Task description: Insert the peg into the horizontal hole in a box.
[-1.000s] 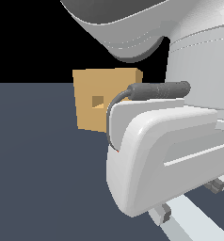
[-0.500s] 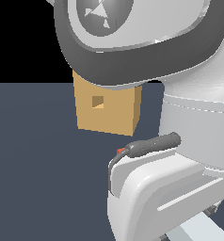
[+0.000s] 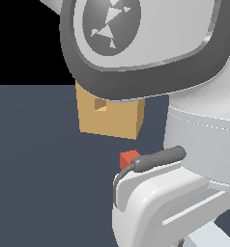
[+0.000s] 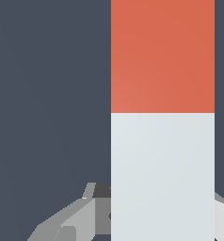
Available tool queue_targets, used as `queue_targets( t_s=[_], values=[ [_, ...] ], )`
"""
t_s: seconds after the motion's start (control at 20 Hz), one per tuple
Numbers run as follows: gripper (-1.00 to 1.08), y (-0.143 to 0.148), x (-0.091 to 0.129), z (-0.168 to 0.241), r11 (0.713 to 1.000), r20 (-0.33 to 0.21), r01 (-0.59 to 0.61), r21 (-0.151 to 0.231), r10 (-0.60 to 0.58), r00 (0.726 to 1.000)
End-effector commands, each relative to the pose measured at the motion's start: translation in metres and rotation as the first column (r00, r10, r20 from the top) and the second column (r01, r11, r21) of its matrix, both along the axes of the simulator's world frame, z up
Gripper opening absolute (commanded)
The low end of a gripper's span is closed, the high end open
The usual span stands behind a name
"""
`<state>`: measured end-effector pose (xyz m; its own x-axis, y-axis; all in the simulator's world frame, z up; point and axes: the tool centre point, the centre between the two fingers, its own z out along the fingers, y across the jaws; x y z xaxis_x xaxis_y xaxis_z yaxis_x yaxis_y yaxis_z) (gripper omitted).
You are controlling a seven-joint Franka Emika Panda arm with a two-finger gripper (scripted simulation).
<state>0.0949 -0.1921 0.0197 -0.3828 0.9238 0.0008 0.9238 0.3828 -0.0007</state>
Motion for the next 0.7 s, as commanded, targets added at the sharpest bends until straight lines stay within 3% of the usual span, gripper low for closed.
queue_targets(
  t_s=[0.0, 0.65],
  values=[
    [-1.0, -0.0003, 0.0003, 0.0004, 1.0, 0.001, 0.0, 0.0, 0.0, 1.0],
    [-1.0, 0.0019, -0.0057, 0.0021, 1.0, 0.0, 0.015, 0.0, -0.015, 1.0]
  ],
)
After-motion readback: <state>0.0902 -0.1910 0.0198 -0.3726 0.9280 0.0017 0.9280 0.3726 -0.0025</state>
